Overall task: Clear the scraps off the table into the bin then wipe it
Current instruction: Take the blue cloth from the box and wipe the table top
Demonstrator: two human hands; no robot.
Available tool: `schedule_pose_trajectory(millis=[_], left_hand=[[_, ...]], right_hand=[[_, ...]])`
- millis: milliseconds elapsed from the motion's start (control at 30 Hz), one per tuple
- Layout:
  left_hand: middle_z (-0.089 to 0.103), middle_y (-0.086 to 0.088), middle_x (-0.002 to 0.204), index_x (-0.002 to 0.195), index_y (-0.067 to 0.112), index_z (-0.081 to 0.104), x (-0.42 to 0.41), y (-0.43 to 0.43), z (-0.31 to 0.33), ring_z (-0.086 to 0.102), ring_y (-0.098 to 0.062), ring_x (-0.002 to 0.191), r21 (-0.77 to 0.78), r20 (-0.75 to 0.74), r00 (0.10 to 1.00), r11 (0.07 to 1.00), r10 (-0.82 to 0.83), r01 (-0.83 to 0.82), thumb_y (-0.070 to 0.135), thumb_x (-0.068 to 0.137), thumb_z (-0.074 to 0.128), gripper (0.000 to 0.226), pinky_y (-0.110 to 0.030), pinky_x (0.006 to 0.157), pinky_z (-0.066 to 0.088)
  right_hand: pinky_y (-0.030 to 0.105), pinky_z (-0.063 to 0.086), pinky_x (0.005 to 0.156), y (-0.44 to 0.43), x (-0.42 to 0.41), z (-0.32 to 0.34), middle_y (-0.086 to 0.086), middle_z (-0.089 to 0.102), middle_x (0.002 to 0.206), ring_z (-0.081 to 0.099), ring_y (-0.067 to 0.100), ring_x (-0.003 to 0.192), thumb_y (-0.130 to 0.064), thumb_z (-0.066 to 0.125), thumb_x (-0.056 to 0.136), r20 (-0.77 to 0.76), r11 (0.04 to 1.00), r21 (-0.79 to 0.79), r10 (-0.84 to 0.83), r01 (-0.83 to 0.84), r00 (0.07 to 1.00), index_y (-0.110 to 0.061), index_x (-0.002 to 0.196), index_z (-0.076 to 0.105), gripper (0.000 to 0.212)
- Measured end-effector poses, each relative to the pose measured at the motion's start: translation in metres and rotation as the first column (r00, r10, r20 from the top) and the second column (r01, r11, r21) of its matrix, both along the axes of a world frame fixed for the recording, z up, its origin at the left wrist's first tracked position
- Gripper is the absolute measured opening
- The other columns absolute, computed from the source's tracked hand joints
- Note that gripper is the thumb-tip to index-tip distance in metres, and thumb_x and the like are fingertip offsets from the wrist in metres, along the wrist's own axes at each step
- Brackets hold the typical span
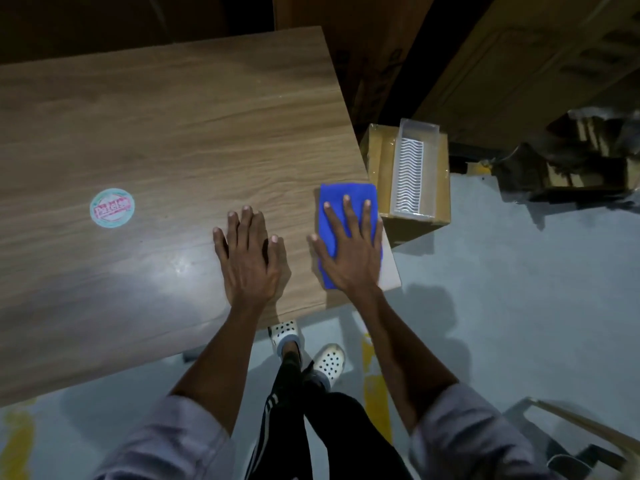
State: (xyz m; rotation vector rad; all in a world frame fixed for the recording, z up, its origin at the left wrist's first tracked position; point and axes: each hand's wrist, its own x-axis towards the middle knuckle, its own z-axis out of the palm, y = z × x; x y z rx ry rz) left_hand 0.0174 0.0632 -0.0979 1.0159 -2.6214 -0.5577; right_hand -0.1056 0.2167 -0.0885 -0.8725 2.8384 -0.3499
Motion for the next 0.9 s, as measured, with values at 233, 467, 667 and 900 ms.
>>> schedule_pose_trajectory(millis=[233, 467, 667, 900], left_hand=[[0.048, -0.008, 0.157, 0.146, 0.007, 0.054, 0.003, -0.002, 0.003, 0.032, -0.023, 0.153, 0.060, -0.139, 0.990, 0.998, 0.030, -0.022, 0.035, 0.105, 0.038, 0.052, -0.055, 0.125, 0.017], [0.047, -0.005, 0.158, 0.144, 0.009, 0.056, 0.004, -0.004, -0.006, 0.029, -0.020, 0.154, 0.060, -0.161, 0.987, 0.998, 0.021, -0.012, 0.040, 0.105, 0.040, 0.052, -0.053, 0.126, 0.015], [0.066, -0.002, 0.137, 0.138, 0.015, 0.062, 0.000, -0.019, 0.009, 0.055, -0.020, 0.130, 0.282, -0.307, 0.928, 0.951, 0.213, -0.125, 0.039, 0.103, 0.044, 0.046, -0.037, 0.114, 0.028], [0.052, 0.001, 0.153, 0.143, 0.017, 0.056, -0.014, -0.051, 0.000, 0.039, -0.021, 0.146, -0.025, -0.059, 0.998, 0.999, -0.034, 0.033, 0.037, 0.098, 0.049, 0.049, -0.046, 0.111, 0.025]], right_hand=[[0.056, 0.008, 0.126, -0.050, 0.072, 0.003, 0.001, 0.004, 0.173, -0.006, 0.032, 0.159, -0.056, 0.028, 0.108, -0.009, 0.989, -0.045, -0.142, 0.141, 0.990, -0.034, 0.164, 0.016, 0.061], [0.060, 0.010, 0.124, -0.056, 0.022, -0.003, 0.010, 0.009, 0.172, 0.002, 0.041, 0.157, -0.056, 0.035, 0.102, -0.009, 0.868, -0.060, -0.495, 0.493, 0.869, -0.028, 0.164, 0.019, 0.069], [0.057, 0.012, 0.124, -0.100, 0.041, 0.007, 0.001, 0.016, 0.171, 0.003, 0.030, 0.159, -0.037, 0.037, 0.101, 0.043, 0.978, -0.198, 0.077, -0.067, 0.996, -0.025, 0.163, 0.025, 0.064], [0.064, 0.010, 0.122, -0.048, 0.058, -0.002, 0.010, 0.009, 0.172, -0.001, 0.040, 0.158, -0.046, 0.038, 0.102, 0.058, 0.801, -0.082, -0.590, 0.593, 0.805, -0.020, 0.164, 0.020, 0.070]])
